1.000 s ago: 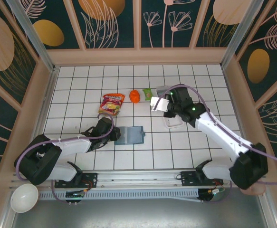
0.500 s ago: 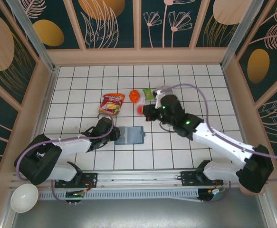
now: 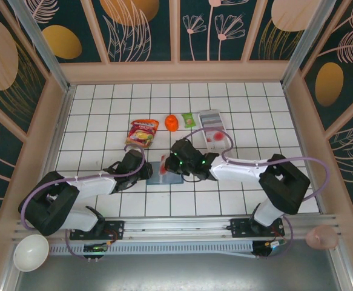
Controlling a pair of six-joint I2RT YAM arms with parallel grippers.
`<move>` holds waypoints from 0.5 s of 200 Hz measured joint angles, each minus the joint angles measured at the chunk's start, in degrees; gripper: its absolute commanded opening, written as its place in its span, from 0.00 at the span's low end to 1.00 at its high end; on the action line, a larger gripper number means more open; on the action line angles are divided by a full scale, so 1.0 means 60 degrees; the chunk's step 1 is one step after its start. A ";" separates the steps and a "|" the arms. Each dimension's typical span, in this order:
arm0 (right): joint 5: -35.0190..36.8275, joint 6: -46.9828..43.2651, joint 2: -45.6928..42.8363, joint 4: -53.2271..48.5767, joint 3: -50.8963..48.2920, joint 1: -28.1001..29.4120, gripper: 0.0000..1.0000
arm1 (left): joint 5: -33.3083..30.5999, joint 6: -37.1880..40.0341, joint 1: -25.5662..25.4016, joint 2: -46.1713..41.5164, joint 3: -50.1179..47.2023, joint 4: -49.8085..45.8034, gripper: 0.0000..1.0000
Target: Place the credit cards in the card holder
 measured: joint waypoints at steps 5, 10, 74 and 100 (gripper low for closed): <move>0.0025 0.0004 0.0044 -0.0011 0.0004 0.0000 0.00 | 0.0011 0.0000 0.0000 0.0000 -0.0004 0.0004 0.26; 0.0044 0.0004 0.0080 -0.0033 0.0007 0.0000 0.00 | 0.0029 -0.0004 0.0000 0.0000 -0.0011 0.0018 0.26; 0.0412 0.0000 0.0186 -0.0346 0.0018 0.0182 0.00 | 0.0062 -0.0007 0.0007 0.0018 -0.0076 0.0175 0.25; 0.0583 0.0000 0.0186 -0.0495 0.0018 0.0233 0.00 | 0.0080 -0.0004 0.0007 0.0018 -0.0109 0.0244 0.26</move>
